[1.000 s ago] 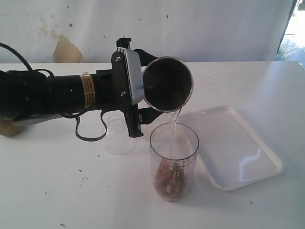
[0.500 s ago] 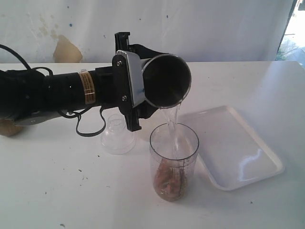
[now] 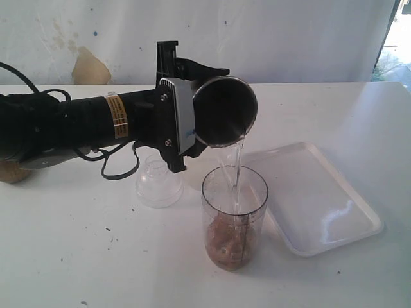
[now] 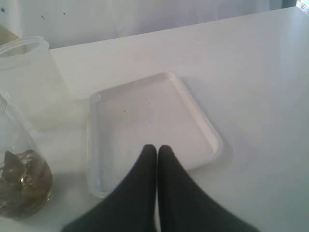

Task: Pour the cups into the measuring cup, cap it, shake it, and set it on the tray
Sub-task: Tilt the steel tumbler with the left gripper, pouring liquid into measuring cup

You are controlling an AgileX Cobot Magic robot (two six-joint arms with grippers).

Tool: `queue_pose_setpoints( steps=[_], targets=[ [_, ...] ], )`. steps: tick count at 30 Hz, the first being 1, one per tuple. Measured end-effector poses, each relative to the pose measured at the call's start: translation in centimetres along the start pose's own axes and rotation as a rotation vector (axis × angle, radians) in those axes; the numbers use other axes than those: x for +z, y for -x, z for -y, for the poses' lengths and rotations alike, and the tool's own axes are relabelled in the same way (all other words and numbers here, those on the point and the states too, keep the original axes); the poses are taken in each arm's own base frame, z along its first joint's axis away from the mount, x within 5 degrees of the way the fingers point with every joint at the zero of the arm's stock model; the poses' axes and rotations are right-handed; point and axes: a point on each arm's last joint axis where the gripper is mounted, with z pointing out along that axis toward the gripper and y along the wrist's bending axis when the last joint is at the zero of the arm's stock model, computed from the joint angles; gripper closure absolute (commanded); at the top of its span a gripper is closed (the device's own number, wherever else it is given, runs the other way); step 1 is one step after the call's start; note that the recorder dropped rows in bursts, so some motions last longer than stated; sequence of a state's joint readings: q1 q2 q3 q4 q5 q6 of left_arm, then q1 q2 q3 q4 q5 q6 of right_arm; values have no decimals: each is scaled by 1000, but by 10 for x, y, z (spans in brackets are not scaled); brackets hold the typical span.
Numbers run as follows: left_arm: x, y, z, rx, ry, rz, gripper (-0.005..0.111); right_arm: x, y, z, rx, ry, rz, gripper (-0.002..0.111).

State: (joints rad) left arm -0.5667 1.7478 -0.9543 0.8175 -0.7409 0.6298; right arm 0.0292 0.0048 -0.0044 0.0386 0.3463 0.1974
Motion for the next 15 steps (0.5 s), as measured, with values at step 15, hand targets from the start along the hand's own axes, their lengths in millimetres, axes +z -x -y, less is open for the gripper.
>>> queue_pose_setpoints(
  steps=[15],
  targets=[
    [0,1,-1,51,14,9,107,0,0,0,0,0,0,108]
  ],
)
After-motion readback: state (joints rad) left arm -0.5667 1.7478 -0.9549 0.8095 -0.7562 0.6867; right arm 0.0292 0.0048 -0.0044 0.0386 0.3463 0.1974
